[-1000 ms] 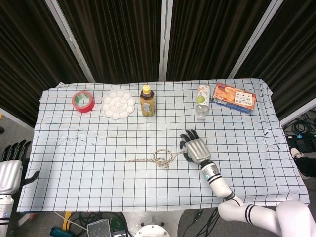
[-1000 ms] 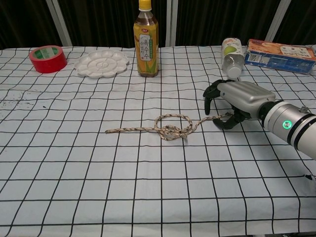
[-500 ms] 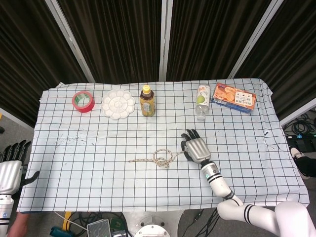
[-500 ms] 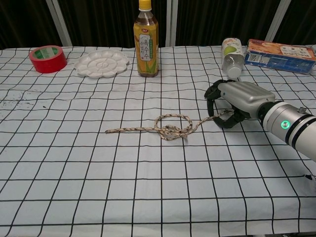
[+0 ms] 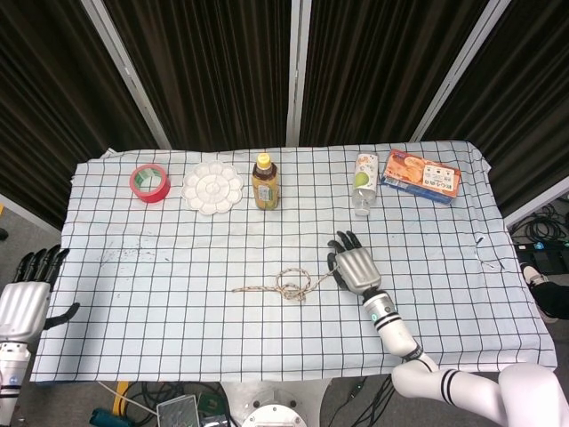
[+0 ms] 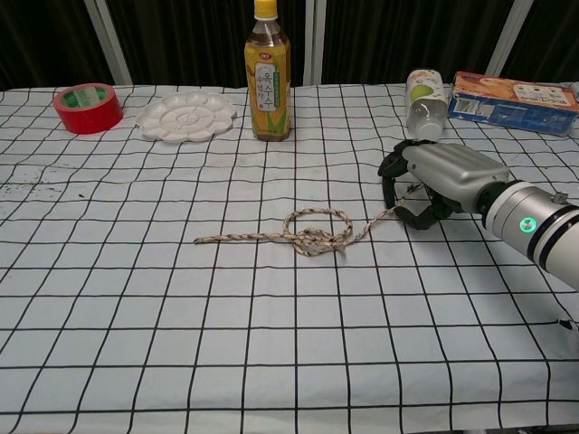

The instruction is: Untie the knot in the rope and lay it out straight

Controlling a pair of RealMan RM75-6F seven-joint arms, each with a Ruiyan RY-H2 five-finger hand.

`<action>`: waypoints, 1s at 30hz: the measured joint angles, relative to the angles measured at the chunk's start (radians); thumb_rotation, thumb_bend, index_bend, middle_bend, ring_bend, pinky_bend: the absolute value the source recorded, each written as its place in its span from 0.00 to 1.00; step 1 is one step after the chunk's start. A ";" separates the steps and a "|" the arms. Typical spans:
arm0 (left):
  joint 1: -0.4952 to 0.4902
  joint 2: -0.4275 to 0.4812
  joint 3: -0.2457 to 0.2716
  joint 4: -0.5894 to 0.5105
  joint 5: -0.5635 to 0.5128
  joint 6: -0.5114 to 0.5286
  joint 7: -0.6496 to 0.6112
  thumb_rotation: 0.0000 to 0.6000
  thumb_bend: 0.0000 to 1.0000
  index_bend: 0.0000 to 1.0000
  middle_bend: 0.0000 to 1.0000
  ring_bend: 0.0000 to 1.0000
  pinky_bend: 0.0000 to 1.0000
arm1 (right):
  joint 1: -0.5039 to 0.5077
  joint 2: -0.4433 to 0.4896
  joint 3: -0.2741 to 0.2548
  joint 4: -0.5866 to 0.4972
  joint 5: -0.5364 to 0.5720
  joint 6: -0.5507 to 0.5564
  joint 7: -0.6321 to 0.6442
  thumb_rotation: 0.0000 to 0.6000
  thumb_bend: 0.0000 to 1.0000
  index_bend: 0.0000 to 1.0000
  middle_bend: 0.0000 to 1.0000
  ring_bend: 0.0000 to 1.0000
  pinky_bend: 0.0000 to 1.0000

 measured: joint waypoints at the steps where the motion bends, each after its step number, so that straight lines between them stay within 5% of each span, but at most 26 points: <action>1: -0.011 0.005 -0.001 -0.003 0.012 -0.009 -0.012 1.00 0.17 0.00 0.00 0.00 0.00 | -0.002 0.008 0.003 -0.016 -0.001 0.007 -0.004 1.00 0.48 0.61 0.20 0.00 0.00; 5: -0.088 0.030 -0.013 -0.023 0.065 -0.074 -0.084 1.00 0.17 0.05 0.00 0.00 0.00 | -0.010 0.040 0.013 -0.086 0.001 0.033 -0.026 1.00 0.48 0.61 0.20 0.00 0.00; 13: -0.283 0.013 -0.054 -0.034 0.110 -0.279 -0.191 1.00 0.16 0.31 0.04 0.00 0.00 | -0.027 0.107 0.042 -0.259 0.058 0.080 -0.132 1.00 0.48 0.61 0.20 0.00 0.00; 20: -0.435 -0.106 -0.074 -0.011 0.054 -0.486 -0.203 1.00 0.16 0.40 0.08 0.00 0.00 | -0.027 0.117 0.053 -0.297 0.102 0.097 -0.178 1.00 0.48 0.61 0.19 0.00 0.00; 30: -0.525 -0.304 -0.081 0.030 -0.069 -0.575 -0.095 1.00 0.17 0.43 0.10 0.00 0.00 | -0.025 0.097 0.046 -0.293 0.105 0.109 -0.177 1.00 0.48 0.61 0.19 0.00 0.00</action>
